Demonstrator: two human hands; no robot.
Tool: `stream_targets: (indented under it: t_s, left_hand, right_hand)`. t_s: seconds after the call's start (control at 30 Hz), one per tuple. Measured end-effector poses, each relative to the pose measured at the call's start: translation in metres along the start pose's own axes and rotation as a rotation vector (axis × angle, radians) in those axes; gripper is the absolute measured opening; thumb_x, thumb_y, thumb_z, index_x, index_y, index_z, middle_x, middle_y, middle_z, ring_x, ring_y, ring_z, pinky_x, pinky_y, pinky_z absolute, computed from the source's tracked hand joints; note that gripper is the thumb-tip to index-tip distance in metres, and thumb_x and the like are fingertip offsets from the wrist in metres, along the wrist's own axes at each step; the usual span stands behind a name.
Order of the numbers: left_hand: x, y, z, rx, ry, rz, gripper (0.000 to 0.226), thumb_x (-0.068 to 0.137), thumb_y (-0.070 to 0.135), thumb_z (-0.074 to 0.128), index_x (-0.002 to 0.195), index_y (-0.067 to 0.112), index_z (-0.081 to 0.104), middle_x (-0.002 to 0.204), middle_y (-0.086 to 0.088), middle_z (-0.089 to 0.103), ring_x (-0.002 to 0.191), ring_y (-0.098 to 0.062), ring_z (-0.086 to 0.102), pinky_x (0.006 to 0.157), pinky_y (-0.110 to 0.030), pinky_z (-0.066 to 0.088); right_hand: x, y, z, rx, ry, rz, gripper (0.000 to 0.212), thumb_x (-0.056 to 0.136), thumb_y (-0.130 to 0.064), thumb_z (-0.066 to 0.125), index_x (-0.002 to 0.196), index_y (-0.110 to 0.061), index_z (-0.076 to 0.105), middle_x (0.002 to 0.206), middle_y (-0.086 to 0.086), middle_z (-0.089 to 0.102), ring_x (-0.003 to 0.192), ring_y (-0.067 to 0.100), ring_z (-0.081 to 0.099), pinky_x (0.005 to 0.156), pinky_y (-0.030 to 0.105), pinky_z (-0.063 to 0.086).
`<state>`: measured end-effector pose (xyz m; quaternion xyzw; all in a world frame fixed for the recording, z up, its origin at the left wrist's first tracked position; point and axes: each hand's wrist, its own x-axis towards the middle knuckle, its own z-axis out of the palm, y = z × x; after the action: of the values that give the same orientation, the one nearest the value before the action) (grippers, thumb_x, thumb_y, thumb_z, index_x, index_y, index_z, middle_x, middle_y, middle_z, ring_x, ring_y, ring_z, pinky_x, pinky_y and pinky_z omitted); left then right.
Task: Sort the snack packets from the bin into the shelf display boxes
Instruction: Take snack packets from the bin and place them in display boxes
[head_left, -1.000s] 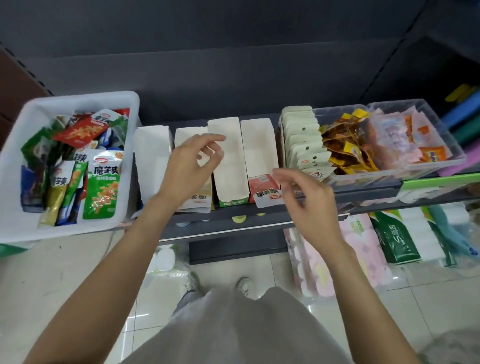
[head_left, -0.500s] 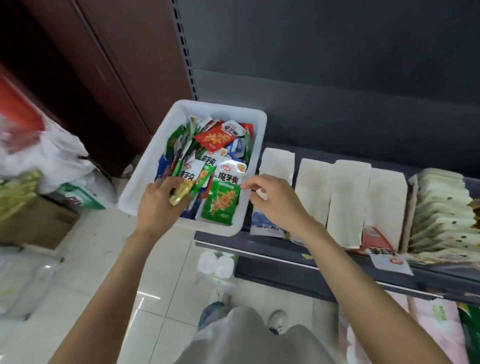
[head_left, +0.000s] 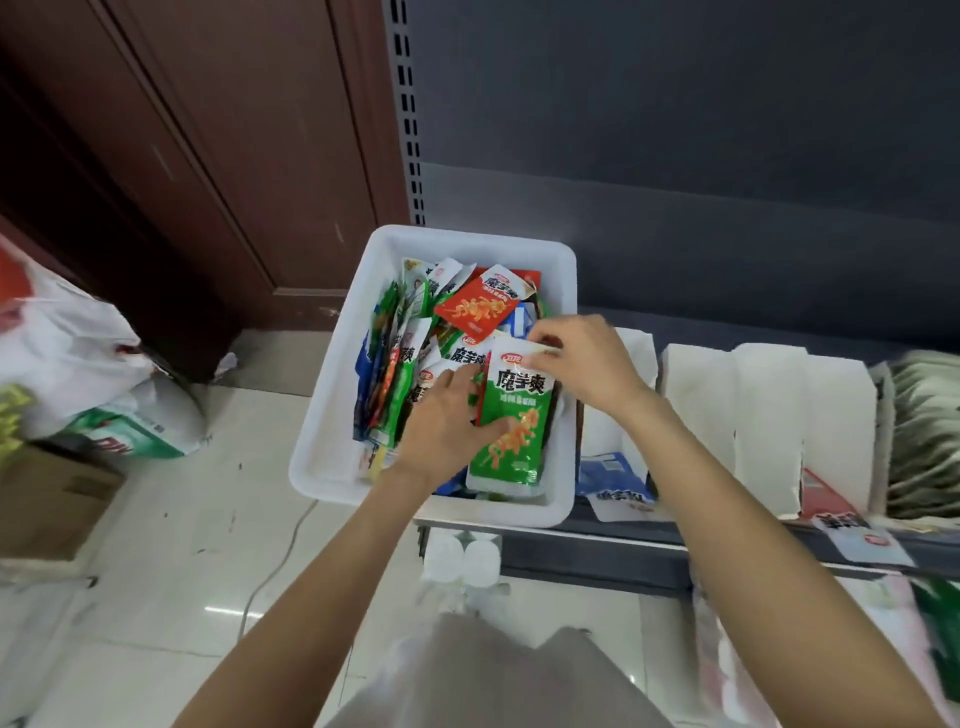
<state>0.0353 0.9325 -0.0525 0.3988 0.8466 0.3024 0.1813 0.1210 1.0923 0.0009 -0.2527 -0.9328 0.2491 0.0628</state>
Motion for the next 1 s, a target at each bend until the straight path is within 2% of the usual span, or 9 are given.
stream_targets:
  t_s: [0.1,0.17,0.27,0.37,0.47,0.57,0.67,0.87,1.0]
  left_hand:
    - [0.002,0.002,0.000,-0.143,0.042,-0.035,0.055,0.079,0.039,0.073,0.125,0.017,0.052,0.098,0.001,0.066,0.080,-0.014,0.063,0.073,-0.031,0.053]
    - [0.003,0.002,-0.002,-0.180,0.088,-0.040,0.047,0.081,0.035,0.072,0.121,0.016,0.056,0.096,0.002,0.068,0.076,-0.012,0.064,0.072,-0.030,0.055]
    - [0.006,0.001,-0.004,-0.130,0.165,0.040,0.042,0.084,0.031,0.069,0.121,0.014,0.058,0.111,-0.002,0.061,0.090,-0.016,0.063,0.075,-0.031,0.055]
    - [0.007,0.012,-0.011,-0.161,0.187,0.075,0.046,0.086,0.031,0.066,0.127,0.016,0.053,0.121,0.000,0.054,0.099,-0.012,0.057,0.077,-0.024,0.051]
    - [0.003,0.043,-0.022,-0.462,0.039,0.044,0.037,0.088,0.025,0.064,0.123,0.020,0.054,0.109,0.007,0.064,0.089,-0.009,0.065,0.074,-0.023,0.055]
    - [-0.002,0.078,-0.023,-0.817,-0.150,0.036,0.027,0.086,0.010,0.064,0.111,0.018,0.059,0.106,-0.002,0.067,0.094,-0.013,0.067,0.073,-0.024,0.055]
    - [-0.002,0.107,-0.008,-0.855,-0.274,0.068,0.030,0.083,0.008,0.065,0.112,0.014,0.060,0.110,-0.005,0.067,0.099,-0.016,0.066,0.077,-0.024,0.054]
    - [-0.005,0.162,0.044,-0.622,-0.337,0.197,0.030,0.082,0.011,0.070,0.110,0.020,0.060,0.106,0.001,0.067,0.094,-0.006,0.065,0.078,-0.018,0.051]
    - [-0.014,0.183,0.081,-0.554,-0.226,0.172,0.038,0.083,0.016,0.070,0.114,0.032,0.054,0.098,0.015,0.062,0.082,0.000,0.064,0.074,-0.018,0.052]
  right_hand:
    - [-0.008,0.002,-0.003,0.110,0.161,-0.012,0.013,0.090,-0.021,0.062,0.098,-0.015,0.070,0.096,0.002,0.072,0.084,0.020,0.064,0.061,0.025,0.038]
    - [-0.011,0.003,-0.005,0.175,0.217,0.014,0.011,0.092,-0.021,0.058,0.097,-0.016,0.067,0.090,0.001,0.071,0.081,0.020,0.066,0.060,0.028,0.045]
    - [-0.017,0.007,-0.014,0.375,0.259,0.125,0.006,0.094,-0.016,0.054,0.090,-0.016,0.059,0.083,-0.001,0.066,0.072,0.016,0.068,0.057,0.037,0.056]
    - [-0.031,0.015,-0.028,0.681,0.268,0.202,0.006,0.095,-0.011,0.054,0.091,-0.012,0.057,0.082,-0.003,0.066,0.070,0.004,0.067,0.052,0.028,0.057]
    - [-0.053,0.028,-0.045,0.978,0.245,0.285,0.009,0.096,-0.010,0.052,0.096,-0.009,0.061,0.083,0.002,0.069,0.068,0.006,0.067,0.054,0.021,0.054]
    - [-0.082,0.049,-0.064,1.226,0.188,0.391,0.011,0.095,-0.012,0.053,0.094,-0.011,0.064,0.077,-0.001,0.071,0.064,0.007,0.066,0.055,0.017,0.052]
    - [-0.112,0.075,-0.081,1.415,0.212,0.481,0.011,0.093,-0.009,0.054,0.085,-0.011,0.061,0.068,-0.003,0.069,0.055,0.005,0.062,0.049,0.015,0.050]
    - [-0.178,0.119,-0.101,1.420,0.364,0.472,0.017,0.092,-0.005,0.054,0.080,-0.015,0.062,0.069,-0.008,0.070,0.068,0.008,0.067,0.058,0.026,0.058]
    - [-0.209,0.146,-0.107,1.184,0.517,0.435,0.018,0.094,-0.007,0.054,0.109,-0.010,0.063,0.097,-0.001,0.073,0.090,0.017,0.069,0.062,0.022,0.057]
